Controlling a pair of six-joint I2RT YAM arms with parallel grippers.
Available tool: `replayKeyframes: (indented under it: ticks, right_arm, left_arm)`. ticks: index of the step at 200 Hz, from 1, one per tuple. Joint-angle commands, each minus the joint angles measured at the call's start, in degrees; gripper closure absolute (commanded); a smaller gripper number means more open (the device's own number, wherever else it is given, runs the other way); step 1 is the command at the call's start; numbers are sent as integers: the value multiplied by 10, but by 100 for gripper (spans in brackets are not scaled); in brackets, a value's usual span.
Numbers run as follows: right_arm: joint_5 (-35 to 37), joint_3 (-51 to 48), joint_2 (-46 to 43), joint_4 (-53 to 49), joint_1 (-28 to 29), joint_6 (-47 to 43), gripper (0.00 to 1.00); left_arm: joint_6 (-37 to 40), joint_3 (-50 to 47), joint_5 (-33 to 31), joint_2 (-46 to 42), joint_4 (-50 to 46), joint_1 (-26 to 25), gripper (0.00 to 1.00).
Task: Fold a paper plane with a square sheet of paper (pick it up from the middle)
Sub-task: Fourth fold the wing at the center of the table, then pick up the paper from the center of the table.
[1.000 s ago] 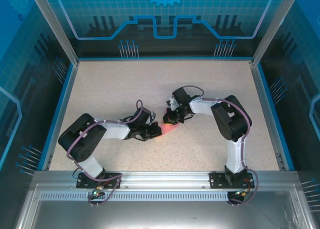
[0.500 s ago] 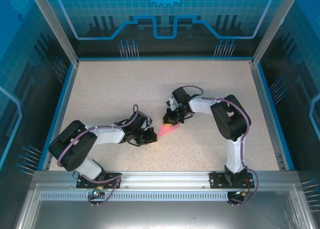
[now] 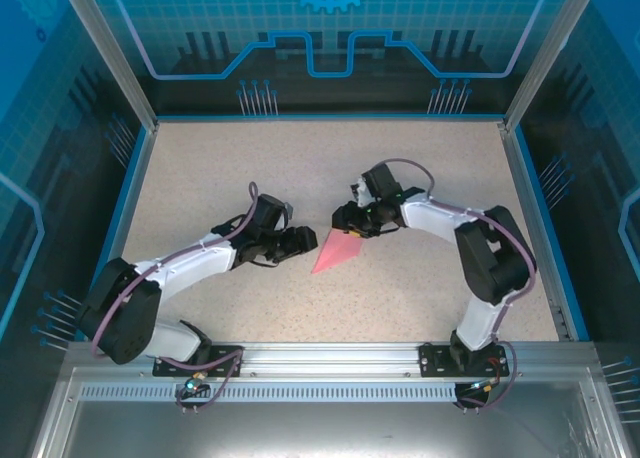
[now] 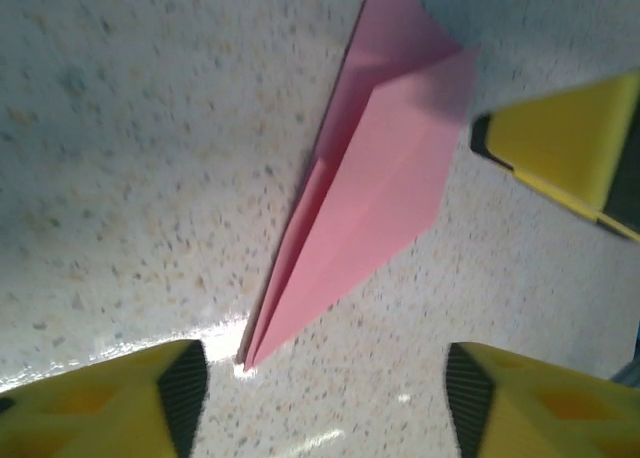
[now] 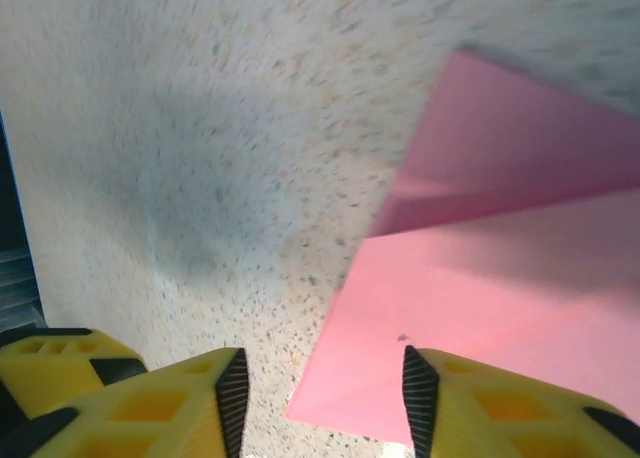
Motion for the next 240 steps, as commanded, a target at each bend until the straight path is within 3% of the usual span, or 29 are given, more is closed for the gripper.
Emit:
replayKeyframes:
  ticks: [1, 35, 102, 154, 240]
  right_arm:
    - [49, -48, -22, 31, -25, 72, 49]
    - [60, -64, -17, 53, -40, 102, 49]
    - [40, -19, 44, 46, -38, 113, 56]
    - [18, -10, 65, 55, -31, 113, 59]
    - [-36, -8, 75, 104, -13, 120, 61]
  left_arm:
    - [-11, 29, -55, 18, -25, 9, 24]
    - [-9, 65, -17, 72, -10, 14, 17]
    - [-18, 106, 59, 161, 38, 14, 16]
    - [-22, 129, 113, 213, 58, 12, 24]
    - [-20, 135, 135, 239, 54, 4, 35]
